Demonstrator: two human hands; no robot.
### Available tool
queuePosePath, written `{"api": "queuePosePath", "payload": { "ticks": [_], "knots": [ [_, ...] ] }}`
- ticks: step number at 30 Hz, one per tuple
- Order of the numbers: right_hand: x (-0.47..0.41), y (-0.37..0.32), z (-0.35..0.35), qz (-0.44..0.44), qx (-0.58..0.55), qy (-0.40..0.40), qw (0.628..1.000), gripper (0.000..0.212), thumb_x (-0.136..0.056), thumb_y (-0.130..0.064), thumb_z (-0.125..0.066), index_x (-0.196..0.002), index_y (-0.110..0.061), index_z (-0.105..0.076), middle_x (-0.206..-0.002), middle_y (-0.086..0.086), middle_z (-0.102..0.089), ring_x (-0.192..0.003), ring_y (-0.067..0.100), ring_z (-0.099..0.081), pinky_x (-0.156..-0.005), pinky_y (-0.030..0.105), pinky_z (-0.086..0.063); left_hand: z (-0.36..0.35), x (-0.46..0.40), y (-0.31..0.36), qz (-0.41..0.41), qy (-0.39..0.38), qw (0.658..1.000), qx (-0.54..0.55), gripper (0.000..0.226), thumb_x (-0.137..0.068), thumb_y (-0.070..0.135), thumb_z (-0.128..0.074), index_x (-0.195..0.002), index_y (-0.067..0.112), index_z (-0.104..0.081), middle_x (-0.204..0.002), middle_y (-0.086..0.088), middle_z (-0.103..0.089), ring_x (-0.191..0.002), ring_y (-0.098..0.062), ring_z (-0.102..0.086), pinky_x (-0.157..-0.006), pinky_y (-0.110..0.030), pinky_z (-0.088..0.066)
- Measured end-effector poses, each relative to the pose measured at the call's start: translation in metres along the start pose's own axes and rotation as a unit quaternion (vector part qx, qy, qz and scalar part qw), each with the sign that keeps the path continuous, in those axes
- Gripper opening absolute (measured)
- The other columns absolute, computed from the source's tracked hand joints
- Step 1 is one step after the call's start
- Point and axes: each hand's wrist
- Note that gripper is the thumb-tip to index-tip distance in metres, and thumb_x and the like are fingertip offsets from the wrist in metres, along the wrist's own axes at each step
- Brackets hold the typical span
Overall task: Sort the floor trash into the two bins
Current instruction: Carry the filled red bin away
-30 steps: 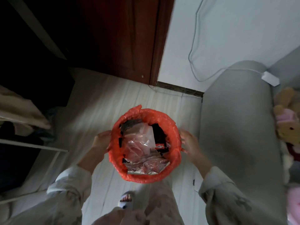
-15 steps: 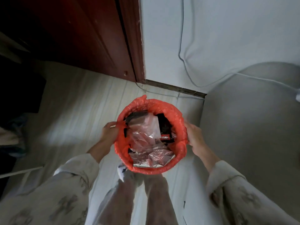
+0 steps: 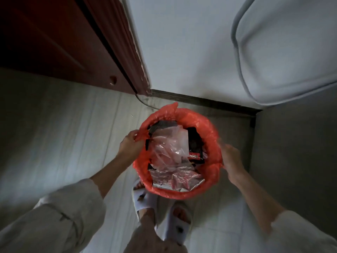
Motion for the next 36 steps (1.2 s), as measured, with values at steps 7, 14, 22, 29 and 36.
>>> {"api": "queuePosePath", "payload": {
  "ticks": [7, 14, 22, 29, 36],
  "knots": [
    [-0.058, -0.009, -0.016, -0.046, -0.019, 0.047, 0.998, 0.034, -0.083, -0.047, -0.058, -0.064, -0.019, -0.060, -0.073, 0.003, -0.061, -0.074, 0.021, -0.057, -0.077, 0.042, -0.052, -0.015, -0.057, 0.026, 0.016, -0.021, 0.998, 0.053, 0.055, -0.065, 0.040, -0.054, -0.116, 0.022, -0.059, -0.105, -0.007, -0.067, -0.093, -0.026, -0.063, -0.080, -0.037, -0.051],
    [-0.055, -0.039, -0.015, -0.028, -0.066, 0.019, 0.997, 0.021, -0.092, -0.032, -0.052, -0.074, -0.022, -0.059, -0.076, -0.002, -0.061, -0.067, 0.011, -0.057, -0.064, 0.026, -0.048, -0.007, -0.062, 0.048, -0.019, -0.072, 0.994, 0.084, 0.029, -0.067, 0.025, -0.058, -0.095, 0.025, -0.063, -0.097, -0.003, -0.063, -0.084, -0.018, -0.059, -0.073, -0.029, -0.049],
    [0.033, -0.087, -0.015, 0.015, 0.147, -0.103, 0.984, 0.042, -0.096, -0.030, -0.043, -0.130, -0.006, -0.051, -0.127, 0.010, -0.057, -0.115, 0.025, -0.055, -0.094, 0.033, -0.042, 0.030, 0.025, 0.082, -0.098, -0.164, 0.971, -0.143, 0.067, -0.072, 0.040, -0.042, -0.136, 0.018, -0.041, -0.133, -0.011, -0.051, -0.117, -0.030, -0.050, -0.091, -0.034, -0.041],
    [0.207, -0.171, -0.007, -0.007, 0.105, -0.220, 0.970, 0.022, -0.095, -0.023, -0.048, -0.112, -0.014, -0.060, -0.097, 0.007, -0.067, -0.102, 0.025, -0.062, -0.084, 0.028, -0.053, 0.108, 0.175, 0.107, -0.113, -0.066, 0.987, -0.091, 0.044, -0.090, 0.028, -0.041, -0.129, 0.010, -0.049, -0.133, -0.013, -0.049, -0.119, -0.026, -0.049, -0.093, -0.025, -0.037],
    [0.357, -0.182, 0.022, 0.123, 0.208, -0.308, 0.920, 0.018, -0.090, -0.028, -0.055, -0.104, -0.021, -0.062, -0.115, 0.008, -0.065, -0.107, 0.021, -0.061, -0.100, 0.039, -0.045, 0.174, 0.354, 0.039, -0.074, 0.094, 0.990, 0.078, 0.035, -0.094, 0.015, -0.048, -0.129, 0.014, -0.050, -0.126, -0.007, -0.056, -0.116, -0.022, -0.055, -0.094, -0.026, -0.040]
  ]
}}
Point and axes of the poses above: each hand's wrist, its own x-axis away from the middle knuckle, its own z-axis out of the back of the hand, y = z × x
